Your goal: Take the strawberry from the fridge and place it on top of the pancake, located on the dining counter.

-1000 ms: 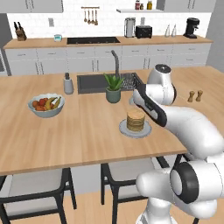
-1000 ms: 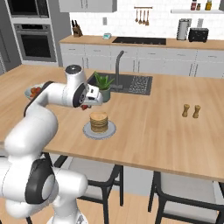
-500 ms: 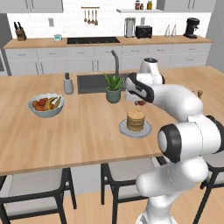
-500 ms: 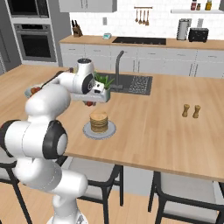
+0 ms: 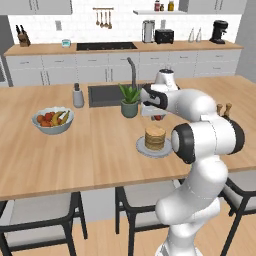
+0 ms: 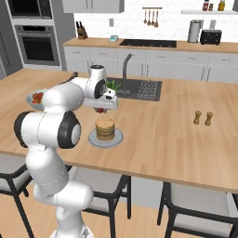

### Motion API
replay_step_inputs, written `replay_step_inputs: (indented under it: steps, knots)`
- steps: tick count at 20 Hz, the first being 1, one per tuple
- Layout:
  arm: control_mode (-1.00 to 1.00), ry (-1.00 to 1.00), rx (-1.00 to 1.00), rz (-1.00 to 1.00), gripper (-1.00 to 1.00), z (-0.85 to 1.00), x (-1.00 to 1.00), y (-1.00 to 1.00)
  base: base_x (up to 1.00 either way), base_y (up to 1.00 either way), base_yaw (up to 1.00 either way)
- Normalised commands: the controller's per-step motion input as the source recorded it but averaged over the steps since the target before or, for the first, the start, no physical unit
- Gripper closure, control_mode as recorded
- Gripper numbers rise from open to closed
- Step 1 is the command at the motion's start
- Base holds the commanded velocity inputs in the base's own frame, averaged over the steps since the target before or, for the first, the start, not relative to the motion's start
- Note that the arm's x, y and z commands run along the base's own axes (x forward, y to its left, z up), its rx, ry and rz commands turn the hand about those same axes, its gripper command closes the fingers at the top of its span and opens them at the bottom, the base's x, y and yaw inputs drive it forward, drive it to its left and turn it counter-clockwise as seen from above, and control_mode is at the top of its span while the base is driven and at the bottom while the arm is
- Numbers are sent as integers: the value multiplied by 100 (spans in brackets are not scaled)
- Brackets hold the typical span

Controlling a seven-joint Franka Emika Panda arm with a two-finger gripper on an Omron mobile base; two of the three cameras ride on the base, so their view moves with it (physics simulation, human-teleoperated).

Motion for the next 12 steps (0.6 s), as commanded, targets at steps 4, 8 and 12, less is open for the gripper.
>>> replay_step_inputs:
  steps: [4,8,12]
  knots:
    - [-100,12,0,0,100,-36,25,-14,0,0,0]
    - [-100,7,0,0,100,-32,1,-5,0,0,0]
    - [-100,0,0,0,100,-23,6,0,0,0,0]
